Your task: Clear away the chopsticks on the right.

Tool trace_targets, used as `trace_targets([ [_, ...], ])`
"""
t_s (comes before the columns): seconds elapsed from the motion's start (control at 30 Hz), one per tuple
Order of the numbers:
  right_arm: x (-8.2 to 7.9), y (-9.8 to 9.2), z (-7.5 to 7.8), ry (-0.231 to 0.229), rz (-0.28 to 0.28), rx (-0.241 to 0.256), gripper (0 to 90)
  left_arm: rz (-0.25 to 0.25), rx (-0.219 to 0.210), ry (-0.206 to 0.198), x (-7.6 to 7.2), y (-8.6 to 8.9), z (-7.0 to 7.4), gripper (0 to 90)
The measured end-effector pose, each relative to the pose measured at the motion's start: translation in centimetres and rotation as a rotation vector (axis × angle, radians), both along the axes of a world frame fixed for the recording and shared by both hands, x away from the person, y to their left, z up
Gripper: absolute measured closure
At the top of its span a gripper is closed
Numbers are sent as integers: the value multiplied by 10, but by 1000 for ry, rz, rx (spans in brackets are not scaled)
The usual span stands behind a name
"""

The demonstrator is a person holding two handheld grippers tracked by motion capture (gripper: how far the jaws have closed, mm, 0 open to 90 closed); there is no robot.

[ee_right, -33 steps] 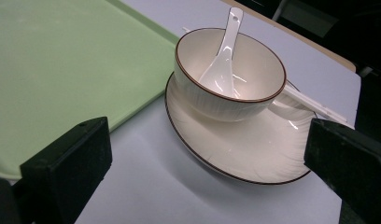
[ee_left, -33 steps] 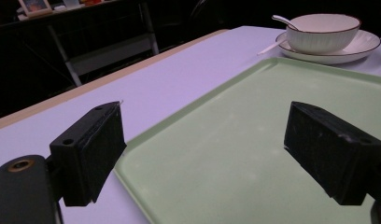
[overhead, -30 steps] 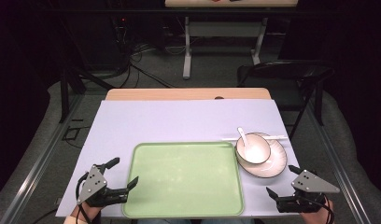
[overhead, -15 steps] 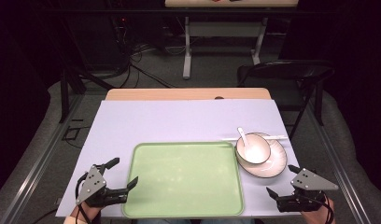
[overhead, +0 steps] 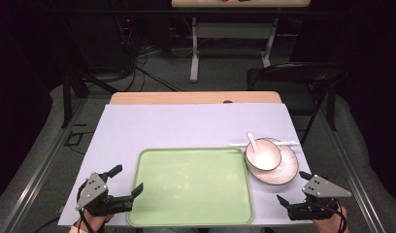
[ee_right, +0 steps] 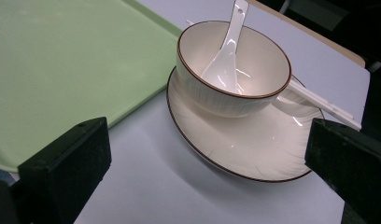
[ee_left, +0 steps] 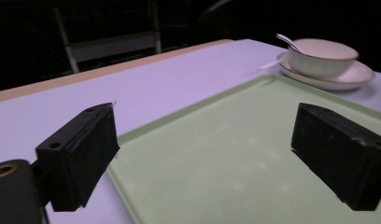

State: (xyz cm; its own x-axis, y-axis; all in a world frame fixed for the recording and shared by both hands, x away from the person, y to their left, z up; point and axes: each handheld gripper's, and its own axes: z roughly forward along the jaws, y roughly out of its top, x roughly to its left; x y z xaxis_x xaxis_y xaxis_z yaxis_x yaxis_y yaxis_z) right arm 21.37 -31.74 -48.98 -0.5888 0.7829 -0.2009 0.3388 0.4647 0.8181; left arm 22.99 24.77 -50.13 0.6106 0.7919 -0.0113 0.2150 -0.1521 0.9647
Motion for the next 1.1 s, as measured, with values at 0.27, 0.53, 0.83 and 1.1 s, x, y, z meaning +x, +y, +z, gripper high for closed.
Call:
trace_targets([
  [0.27,5,-4,2,11,-3,2,0,-36,1,4,2,5,-1,89],
  [0.53,7,-3,0,31,5,-6,0,-146,-14,30,6,10,-1,150],
  [0.83,14,-6,2,67,24,-11,0,-169,-10,8,4,14,0,151],
  [1.1,23,-8,11,86,37,-24,0,-165,-2,9,3,13,0,152],
])
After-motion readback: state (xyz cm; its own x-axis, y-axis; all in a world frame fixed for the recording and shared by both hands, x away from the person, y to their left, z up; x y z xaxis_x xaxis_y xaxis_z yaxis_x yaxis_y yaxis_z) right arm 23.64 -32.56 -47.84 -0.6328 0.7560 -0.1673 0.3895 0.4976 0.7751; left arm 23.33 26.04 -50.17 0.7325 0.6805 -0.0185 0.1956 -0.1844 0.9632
